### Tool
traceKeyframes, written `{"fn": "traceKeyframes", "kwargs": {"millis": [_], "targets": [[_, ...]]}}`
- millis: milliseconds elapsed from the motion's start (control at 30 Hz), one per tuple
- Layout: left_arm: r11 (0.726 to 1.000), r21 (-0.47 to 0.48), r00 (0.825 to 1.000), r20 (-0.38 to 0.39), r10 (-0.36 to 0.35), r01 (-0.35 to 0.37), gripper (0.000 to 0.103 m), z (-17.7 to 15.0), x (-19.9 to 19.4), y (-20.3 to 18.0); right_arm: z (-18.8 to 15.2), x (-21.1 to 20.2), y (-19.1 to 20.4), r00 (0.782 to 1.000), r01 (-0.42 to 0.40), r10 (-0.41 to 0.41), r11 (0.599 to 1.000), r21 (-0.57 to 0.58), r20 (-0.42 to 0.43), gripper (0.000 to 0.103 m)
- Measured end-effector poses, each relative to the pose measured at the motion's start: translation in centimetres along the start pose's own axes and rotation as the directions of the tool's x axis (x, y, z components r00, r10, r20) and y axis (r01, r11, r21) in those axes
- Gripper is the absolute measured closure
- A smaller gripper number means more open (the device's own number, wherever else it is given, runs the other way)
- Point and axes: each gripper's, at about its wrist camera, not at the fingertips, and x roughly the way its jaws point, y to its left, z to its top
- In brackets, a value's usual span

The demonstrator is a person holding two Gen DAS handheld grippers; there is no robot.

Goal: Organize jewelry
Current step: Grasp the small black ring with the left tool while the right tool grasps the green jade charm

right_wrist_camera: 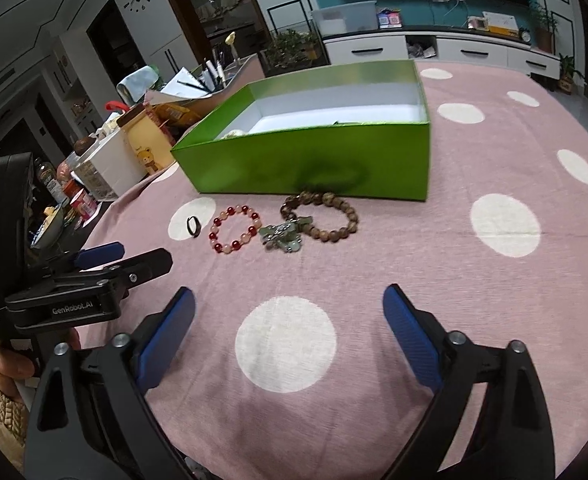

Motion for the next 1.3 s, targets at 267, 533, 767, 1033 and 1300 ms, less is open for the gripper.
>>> {"fn": "traceKeyframes", "kwargs": {"millis": [267,533,767,1033,1300], "targets": [[1.000,-0.025,1.000,-0.006,-0.014,0.014,0.020,0.4,1.4,1.1,0.7,2.2,-0.4,0.998,-0.052,0.053,0.998,0.031,-0.039,0.033],[0.999,-0.035,1.000,0.001,-0.020,0.020,0.033,1.4,3.0,1.7,1.7,5.0,0.7,0.994,-0.070,0.070,0.998,0.007,-0.085,0.050],[0.999,-0.034,1.000,0.003,-0.021,0.021,0.050,2.4,4.4,1.8,2.6,6.6,1.1,0.995,-0.045,0.045,0.999,-0.002,-0.091,0.056],[1.000,-0.028,1.000,0.005,-0.008,0.008,0.083,3.0,5.9,1.7,3.8,7.9,1.4,0.997,0.002,-0.003,1.000,-0.015,-0.083,0.060],[0.999,-0.035,1.000,0.012,-0.012,0.012,0.098,3.0,6.0,2.1,4.3,8.6,2.1,0.995,0.056,-0.061,0.996,-0.074,-0.073,0.076]]}}
